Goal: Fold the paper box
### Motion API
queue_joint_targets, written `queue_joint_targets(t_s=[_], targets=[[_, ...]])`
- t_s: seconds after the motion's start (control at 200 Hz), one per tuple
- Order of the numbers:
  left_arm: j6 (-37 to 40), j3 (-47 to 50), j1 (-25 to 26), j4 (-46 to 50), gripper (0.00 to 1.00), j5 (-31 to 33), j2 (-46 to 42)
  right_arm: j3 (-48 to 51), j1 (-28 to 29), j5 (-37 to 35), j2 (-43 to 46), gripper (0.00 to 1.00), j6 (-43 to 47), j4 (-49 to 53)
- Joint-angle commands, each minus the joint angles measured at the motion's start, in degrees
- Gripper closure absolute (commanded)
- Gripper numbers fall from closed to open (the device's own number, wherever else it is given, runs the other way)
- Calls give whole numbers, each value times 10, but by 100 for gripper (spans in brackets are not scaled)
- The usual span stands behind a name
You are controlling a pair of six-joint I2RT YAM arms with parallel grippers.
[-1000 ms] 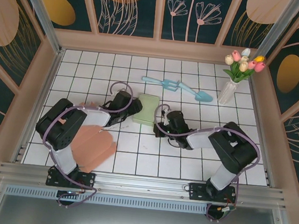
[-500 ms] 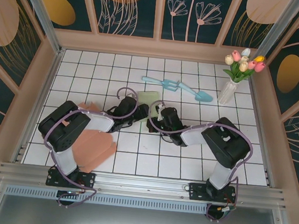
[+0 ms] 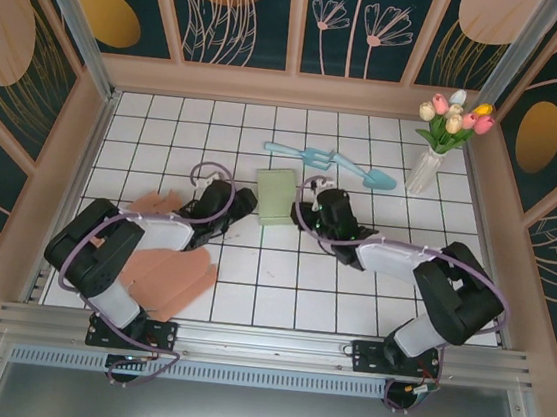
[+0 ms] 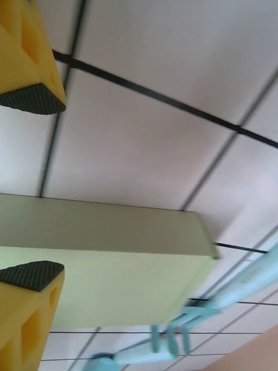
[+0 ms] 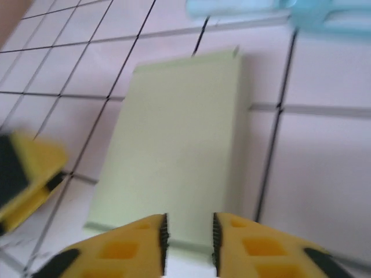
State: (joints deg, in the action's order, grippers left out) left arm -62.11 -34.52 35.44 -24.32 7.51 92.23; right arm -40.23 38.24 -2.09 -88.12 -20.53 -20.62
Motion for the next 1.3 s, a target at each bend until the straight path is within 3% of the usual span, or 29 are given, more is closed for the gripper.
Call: queue_joint_targets(t_s=[0.0, 0.165, 0.32, 0.465, 0.591, 0.681, 0.861, 1.076, 1.296], targets=[[-33, 29, 56, -39, 30, 20, -34, -67, -33, -33, -20, 60, 102, 70], [-63, 64, 109, -93, 33, 13, -53, -180, -66, 77, -104, 44, 182, 98], [-72, 60, 133, -123, 36, 5, -32, -318, -84, 159, -209, 42, 232, 156], [-90, 33, 136, -171, 38, -33, 38, -447, -84, 192, -312, 41, 234, 209], [-99, 4, 136, -191, 39, -52, 95, -510, -84, 217, -365, 41, 230, 231], [-93, -12, 135, -170, 39, -31, 105, -545, -84, 221, -393, 41, 230, 257], [-66, -32, 113, -98, 38, 31, 95, -535, -86, 234, -401, 41, 236, 279], [-64, -27, 65, -105, 38, 16, 112, -477, -97, 244, -370, 41, 230, 282], [-48, -53, 50, -80, 38, 24, 119, -372, -110, 227, -301, 43, 204, 249]])
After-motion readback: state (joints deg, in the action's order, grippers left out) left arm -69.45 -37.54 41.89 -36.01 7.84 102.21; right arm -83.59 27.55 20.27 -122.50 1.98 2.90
